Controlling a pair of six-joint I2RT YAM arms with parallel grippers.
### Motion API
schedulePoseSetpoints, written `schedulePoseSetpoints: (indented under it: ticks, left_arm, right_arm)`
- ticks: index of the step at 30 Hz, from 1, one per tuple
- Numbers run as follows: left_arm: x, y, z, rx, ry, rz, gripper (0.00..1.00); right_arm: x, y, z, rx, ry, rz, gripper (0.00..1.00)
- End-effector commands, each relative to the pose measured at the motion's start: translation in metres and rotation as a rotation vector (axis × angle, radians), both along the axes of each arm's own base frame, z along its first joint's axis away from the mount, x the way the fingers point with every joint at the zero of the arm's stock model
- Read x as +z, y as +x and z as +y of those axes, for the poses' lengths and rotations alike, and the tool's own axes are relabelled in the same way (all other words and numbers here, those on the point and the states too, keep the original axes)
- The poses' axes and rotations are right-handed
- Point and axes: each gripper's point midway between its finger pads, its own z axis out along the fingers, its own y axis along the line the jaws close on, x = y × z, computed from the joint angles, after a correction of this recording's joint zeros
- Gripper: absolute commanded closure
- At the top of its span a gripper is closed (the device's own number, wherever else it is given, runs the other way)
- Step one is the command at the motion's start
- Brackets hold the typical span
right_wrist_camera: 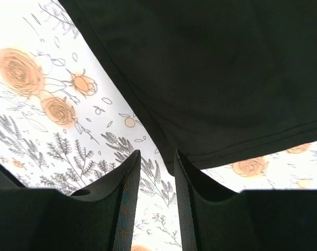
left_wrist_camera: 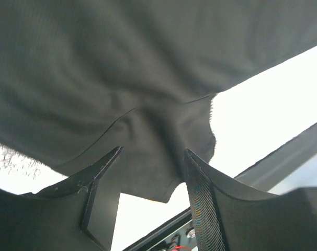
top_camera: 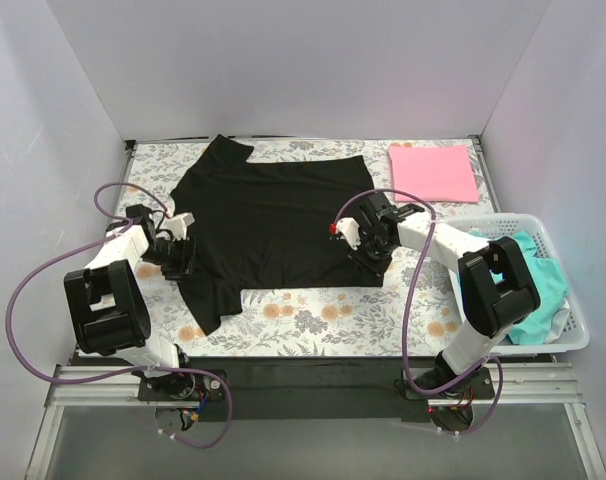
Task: Fold and stack the t-shirts
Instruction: Flatten the tshirt out
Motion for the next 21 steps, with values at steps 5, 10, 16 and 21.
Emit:
schedulePoseSetpoints:
  ticks: [5,10,16,21]
  left_arm:
    - [-0.024,-0.014,0.023,0.031,0.145,0.039,0.53]
    - [-0.035,-0.028,0.024,0.035,0.150,0.077,0.54]
    - [0.007,-0.017,0.016,-0.013,0.089,-0.028,0.51]
    - [0.052,-0.007,0.007,-0.160,0.050,-0.197,0.42]
  right_arm:
    - [-0.040,-0.008,-0.014,-0.030,-0.048,-0.014,0.63]
    - [-0.050,-0.020,-0.025,-0.027,-0.082,-0.013,0.68]
    - [-0.011,-0.023,-0.024,-0.001,-0.034,-0.070,0.70]
    - [0.026,-0.018,-0.015,0.054,0.015,-0.150,0.50]
